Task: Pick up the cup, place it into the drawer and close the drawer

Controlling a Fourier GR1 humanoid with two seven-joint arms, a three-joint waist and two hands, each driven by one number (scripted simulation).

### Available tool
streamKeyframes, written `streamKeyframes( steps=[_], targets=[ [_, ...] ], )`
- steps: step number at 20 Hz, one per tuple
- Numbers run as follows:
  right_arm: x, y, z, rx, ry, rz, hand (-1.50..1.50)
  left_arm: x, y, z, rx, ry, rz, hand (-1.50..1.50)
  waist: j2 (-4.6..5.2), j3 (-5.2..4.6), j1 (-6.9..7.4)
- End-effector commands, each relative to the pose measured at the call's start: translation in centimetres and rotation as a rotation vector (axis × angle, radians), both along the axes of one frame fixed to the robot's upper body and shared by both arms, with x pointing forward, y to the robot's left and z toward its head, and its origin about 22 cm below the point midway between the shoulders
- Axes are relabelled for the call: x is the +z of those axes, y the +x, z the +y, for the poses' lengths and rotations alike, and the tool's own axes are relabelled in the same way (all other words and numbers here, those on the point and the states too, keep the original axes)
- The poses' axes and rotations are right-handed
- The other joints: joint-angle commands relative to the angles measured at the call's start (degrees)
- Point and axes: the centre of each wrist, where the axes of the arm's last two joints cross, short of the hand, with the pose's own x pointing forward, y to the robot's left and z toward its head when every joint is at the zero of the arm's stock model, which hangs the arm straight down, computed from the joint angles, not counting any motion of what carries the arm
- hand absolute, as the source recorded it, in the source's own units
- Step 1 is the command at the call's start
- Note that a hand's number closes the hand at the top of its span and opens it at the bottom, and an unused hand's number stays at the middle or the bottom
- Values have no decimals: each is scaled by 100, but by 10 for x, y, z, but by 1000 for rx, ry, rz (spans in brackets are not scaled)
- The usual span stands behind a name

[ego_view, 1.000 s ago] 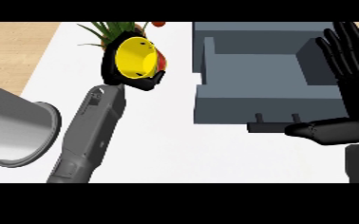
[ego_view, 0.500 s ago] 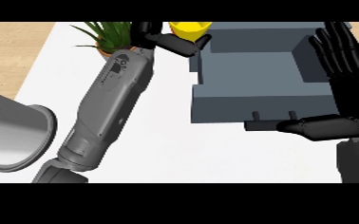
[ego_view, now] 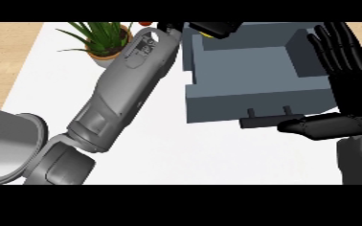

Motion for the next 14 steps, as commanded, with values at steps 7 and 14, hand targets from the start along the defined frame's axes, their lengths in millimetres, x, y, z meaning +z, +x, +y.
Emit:
streamKeyframes(
  steps=[7,14],
  targets=[
    [18,18,6,59,-7,-30,-150,-30,3,-3,-48,215,179,150,119,7,-431],
    [17,21,22,124,-11,-39,-150,-60,-2,5,-76,263,191,-150,185,2,-643]
  ],
)
